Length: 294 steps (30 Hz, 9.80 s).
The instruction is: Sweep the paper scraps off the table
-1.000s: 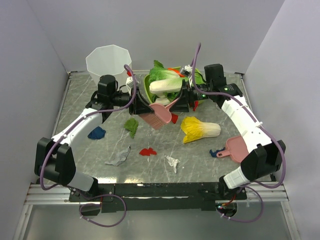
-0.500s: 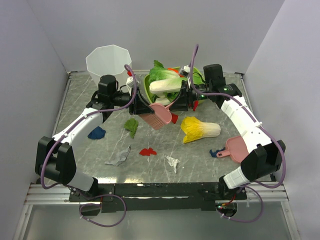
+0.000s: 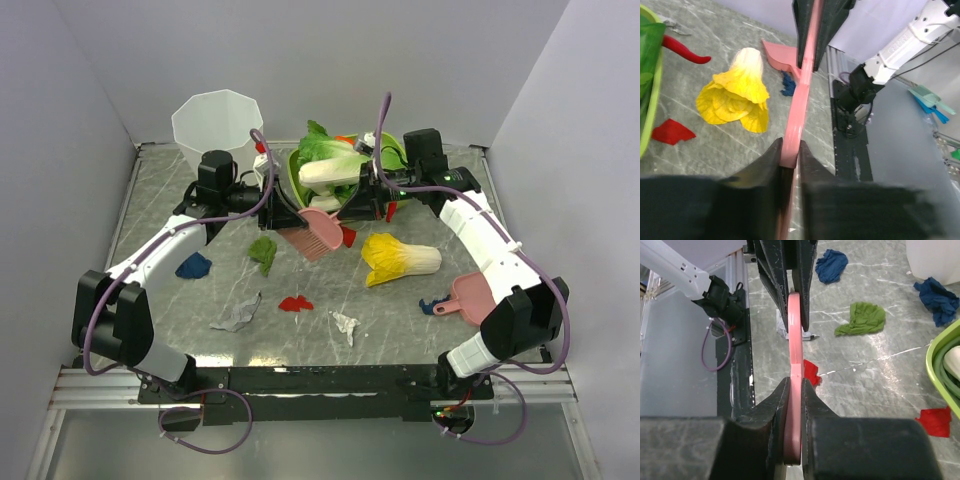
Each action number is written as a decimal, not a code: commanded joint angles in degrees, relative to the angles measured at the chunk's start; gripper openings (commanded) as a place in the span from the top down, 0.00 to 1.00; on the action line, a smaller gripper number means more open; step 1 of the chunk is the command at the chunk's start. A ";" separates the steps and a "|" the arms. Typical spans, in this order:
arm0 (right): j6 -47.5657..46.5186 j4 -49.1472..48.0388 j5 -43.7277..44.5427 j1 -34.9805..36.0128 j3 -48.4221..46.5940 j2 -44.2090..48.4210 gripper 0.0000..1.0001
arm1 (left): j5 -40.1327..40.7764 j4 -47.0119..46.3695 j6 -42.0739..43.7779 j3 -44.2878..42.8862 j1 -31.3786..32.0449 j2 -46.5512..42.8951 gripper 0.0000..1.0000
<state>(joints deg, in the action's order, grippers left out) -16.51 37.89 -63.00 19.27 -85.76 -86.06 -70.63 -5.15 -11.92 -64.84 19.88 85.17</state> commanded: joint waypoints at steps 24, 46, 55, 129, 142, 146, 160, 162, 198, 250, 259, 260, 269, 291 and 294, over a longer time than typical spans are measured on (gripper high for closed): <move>10.10 2.81 44.78 -12.85 0.67 20.75 1.00 | 26.06 14.83 25.20 9.81 1.82 -17.13 0.03; 4.29 19.85 71.09 -31.30 -5.02 30.43 1.00 | 40.39 7.52 15.64 -8.18 32.94 5.68 0.12; 8.78 14.59 64.59 -37.63 -8.38 28.84 1.00 | 41.98 4.00 16.77 -23.89 42.87 23.27 0.16; 9.75 16.34 60.72 -39.66 -6.97 24.27 1.00 | 61.84 -1.97 15.00 -45.82 52.28 55.02 0.43; 9.75 16.34 60.19 -39.66 -7.67 23.66 1.00 | 61.93 -1.36 15.35 -46.96 52.28 55.99 0.50; 9.83 16.17 59.75 -39.74 -7.76 23.48 1.00 | 61.58 -0.92 15.53 -46.78 52.37 56.08 0.49; 9.04 15.29 60.72 -39.66 -7.50 23.83 1.00 | 59.21 -3.20 15.44 -46.70 52.10 53.09 0.63; 9.04 14.85 60.72 -39.66 -7.50 23.92 1.00 | 57.19 -4.25 14.65 -45.65 51.58 51.34 0.71; 5.88 8.69 37.42 -35.79 -15.84 3.89 1.00 | 39.27 37.64 38.28 -7.68 11.34 -10.62 0.99; -24.68 -18.78 49.77 -28.24 9.64 3.55 1.00 | 35.65 49.00 51.21 1.03 6.66 -16.00 0.99; -46.57 -22.77 54.39 -28.67 2.34 -10.61 1.00 | 38.20 49.62 50.95 -0.29 6.58 -16.52 0.99; -51.38 -23.12 53.95 -28.50 2.70 -11.23 1.00 | 38.03 49.88 50.95 -0.20 6.58 -16.61 0.99; -73.63 -17.86 43.23 -28.50 11.22 -10.10 1.00 | 38.55 50.41 51.12 -0.11 6.58 -17.14 0.99; -81.96 17.83 49.21 -32.10 29.98 25.59 1.00 | 33.10 46.11 49.98 0.86 6.58 -17.75 0.99; -73.18 18.45 46.40 -32.62 23.56 24.02 1.00 | 31.96 46.19 49.89 0.77 6.58 -17.40 0.99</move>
<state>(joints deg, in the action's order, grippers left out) -99.63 54.17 -13.15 -12.80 -53.63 -61.12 -34.79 43.11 37.87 -62.92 26.55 68.71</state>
